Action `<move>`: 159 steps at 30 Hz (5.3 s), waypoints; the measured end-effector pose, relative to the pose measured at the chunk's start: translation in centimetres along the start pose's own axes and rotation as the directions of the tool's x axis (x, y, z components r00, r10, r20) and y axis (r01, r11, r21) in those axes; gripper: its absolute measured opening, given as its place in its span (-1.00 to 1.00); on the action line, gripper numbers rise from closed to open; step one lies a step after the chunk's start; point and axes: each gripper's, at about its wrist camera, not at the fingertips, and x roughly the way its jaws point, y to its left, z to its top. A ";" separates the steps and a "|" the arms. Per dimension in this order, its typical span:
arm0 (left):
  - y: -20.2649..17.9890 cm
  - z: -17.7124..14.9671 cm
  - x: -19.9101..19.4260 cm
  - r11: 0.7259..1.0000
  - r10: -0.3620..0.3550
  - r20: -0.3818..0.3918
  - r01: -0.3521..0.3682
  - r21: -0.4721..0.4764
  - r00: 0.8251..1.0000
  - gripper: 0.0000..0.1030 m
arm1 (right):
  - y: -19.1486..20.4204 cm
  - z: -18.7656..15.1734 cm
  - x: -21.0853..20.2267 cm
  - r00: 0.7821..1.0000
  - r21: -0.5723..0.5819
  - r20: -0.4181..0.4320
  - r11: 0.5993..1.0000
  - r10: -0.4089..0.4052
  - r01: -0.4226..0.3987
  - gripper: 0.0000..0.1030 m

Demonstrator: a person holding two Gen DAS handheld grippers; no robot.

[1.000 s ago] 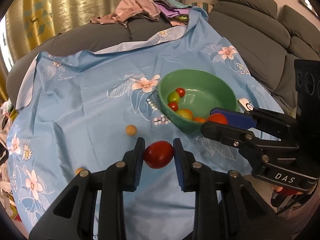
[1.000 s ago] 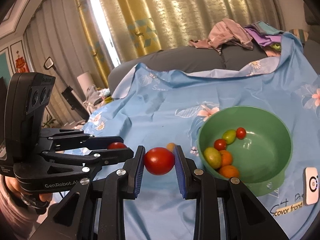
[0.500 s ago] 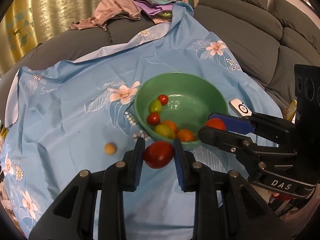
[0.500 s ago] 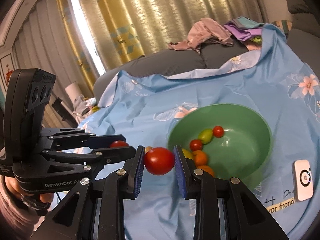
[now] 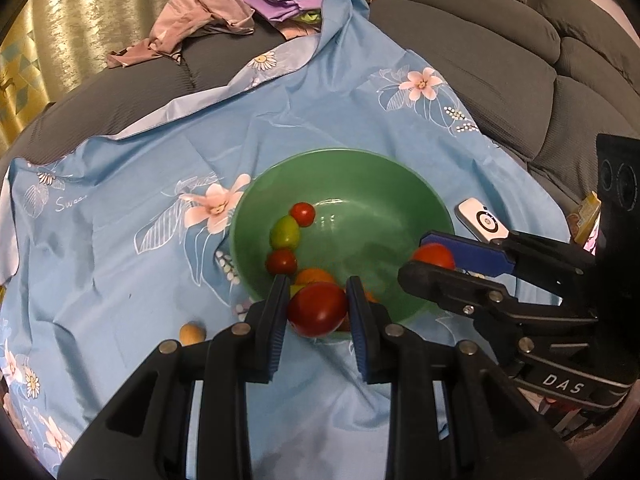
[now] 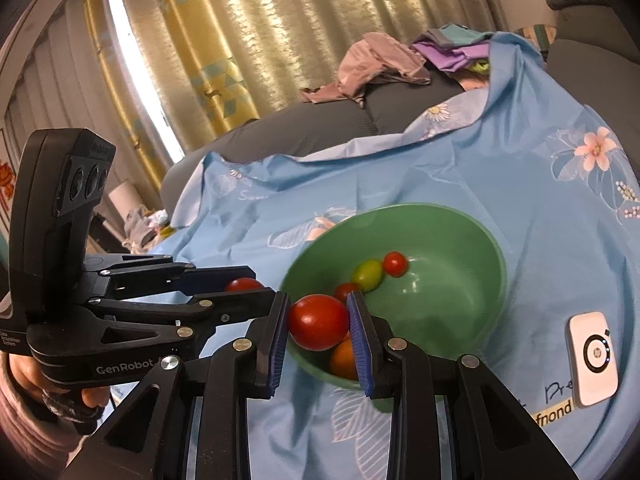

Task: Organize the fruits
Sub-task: 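Carry both red tomatoes over the green bowl, then open both tools to drop the tomatoes into the bowl, then withdraw both tools toward the two small yellow tomatoes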

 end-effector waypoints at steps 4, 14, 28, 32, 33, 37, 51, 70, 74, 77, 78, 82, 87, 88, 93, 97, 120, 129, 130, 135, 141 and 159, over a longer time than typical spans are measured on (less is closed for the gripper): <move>-0.1 0.5 0.7 1.000 -0.002 -0.007 0.002 0.006 1.000 -0.45 | -0.7 0.0 0.2 1.000 0.014 0.000 1.000 -0.012 0.012 -0.39; 0.3 1.4 2.7 1.000 0.006 -0.030 -0.006 0.014 1.000 -0.44 | -1.9 0.4 0.7 0.999 0.028 -0.001 0.998 -0.052 0.052 -0.40; 0.6 2.1 4.9 1.000 0.010 -0.061 -0.009 0.016 0.998 -0.44 | -2.4 0.7 1.6 0.996 0.028 -0.025 0.996 -0.089 0.090 -0.39; 0.9 2.2 5.4 1.000 0.013 -0.068 -0.012 0.016 0.998 -0.44 | -2.5 0.8 1.8 0.994 0.024 -0.032 0.994 -0.105 0.106 -0.40; 0.9 2.3 5.5 1.000 0.015 -0.070 -0.014 0.017 0.997 -0.44 | -2.6 0.8 1.9 0.993 0.023 -0.034 0.994 -0.110 0.111 -0.40; 1.0 2.4 6.0 1.000 0.018 -0.078 -0.017 0.022 0.997 -0.44 | -2.7 0.9 2.2 0.991 0.021 -0.044 0.992 -0.123 0.124 -0.39; 0.7 2.7 7.9 0.998 0.046 -0.115 -0.041 0.050 0.992 -0.44 | -3.1 1.0 3.2 0.983 0.003 -0.080 0.986 -0.166 0.167 -0.40; -0.2 4.1 10.2 0.993 0.075 -0.157 -0.060 0.100 0.985 -0.44 | -4.0 1.4 3.9 0.967 0.001 -0.103 0.972 -0.233 0.234 -0.39; -0.2 4.1 10.5 0.993 0.075 -0.162 -0.060 0.100 0.984 -0.43 | -4.3 1.4 3.9 0.966 0.006 -0.105 0.971 -0.235 0.237 -0.40; -0.3 4.1 10.7 0.993 0.078 -0.168 -0.060 0.105 0.983 -0.43 | -4.4 1.4 3.9 0.965 0.006 -0.107 0.970 -0.241 0.243 -0.40; -0.3 4.1 10.8 0.993 0.077 -0.170 -0.060 0.106 0.982 -0.43 | -4.4 1.4 3.9 0.965 0.008 -0.109 0.970 -0.240 0.243 -0.40; -0.3 4.2 11.0 0.992 0.080 -0.176 -0.062 0.109 0.981 -0.43 | -4.6 1.5 4.0 0.964 0.009 -0.112 0.969 -0.243 0.246 -0.39; -0.3 4.2 11.1 0.992 0.082 -0.177 -0.063 0.111 0.981 -0.43 | -4.7 1.5 4.0 0.963 0.012 -0.115 0.969 -0.244 0.247 -0.39; -0.2 4.3 11.1 0.992 0.083 -0.178 -0.064 0.110 0.981 -0.43 | -4.7 1.5 4.1 0.963 0.012 -0.118 0.969 -0.244 0.247 -0.39; 0.0 4.3 11.3 0.992 0.091 -0.181 -0.073 0.104 0.979 -0.43 | -4.9 1.5 4.3 0.960 0.012 -0.130 0.968 -0.248 0.252 -0.39; 0.1 4.4 11.3 0.992 0.095 -0.179 -0.078 0.102 0.979 -0.34 | -5.0 1.5 4.3 0.957 0.019 -0.131 0.965 -0.259 0.263 -0.39; 0.9 3.9 7.2 0.987 0.152 -0.116 -0.146 0.062 0.981 0.65 | -3.9 1.8 2.2 0.945 0.032 -0.113 0.950 -0.307 0.312 -0.22; 1.2 2.7 4.0 0.987 0.162 -0.073 -0.161 0.020 0.984 0.78 | -2.1 2.1 0.4 0.942 0.011 -0.090 0.945 -0.324 0.326 -0.09; 1.2 2.6 3.6 0.987 0.161 -0.067 -0.160 0.015 0.985 0.80 | -1.9 2.0 0.1 0.942 0.012 -0.088 0.945 -0.325 0.327 -0.09; 1.5 1.2 1.4 0.989 0.147 -0.032 -0.148 -0.022 0.989 0.86 | -1.1 1.6 -1.0 0.942 0.019 -0.079 0.944 -0.326 0.328 -0.08; 1.8 -0.9 -2.0 0.988 0.140 0.015 -0.138 -0.062 0.990 0.89 | 0.6 0.8 -2.2 0.951 0.014 -0.075 0.953 -0.300 0.302 -0.07; 5.2 -9.5 -9.8 0.958 0.202 0.056 -0.186 -0.219 0.978 0.98 | 7.3 -0.9 -3.3 0.976 -0.077 -0.073 0.977 -0.205 0.199 -0.07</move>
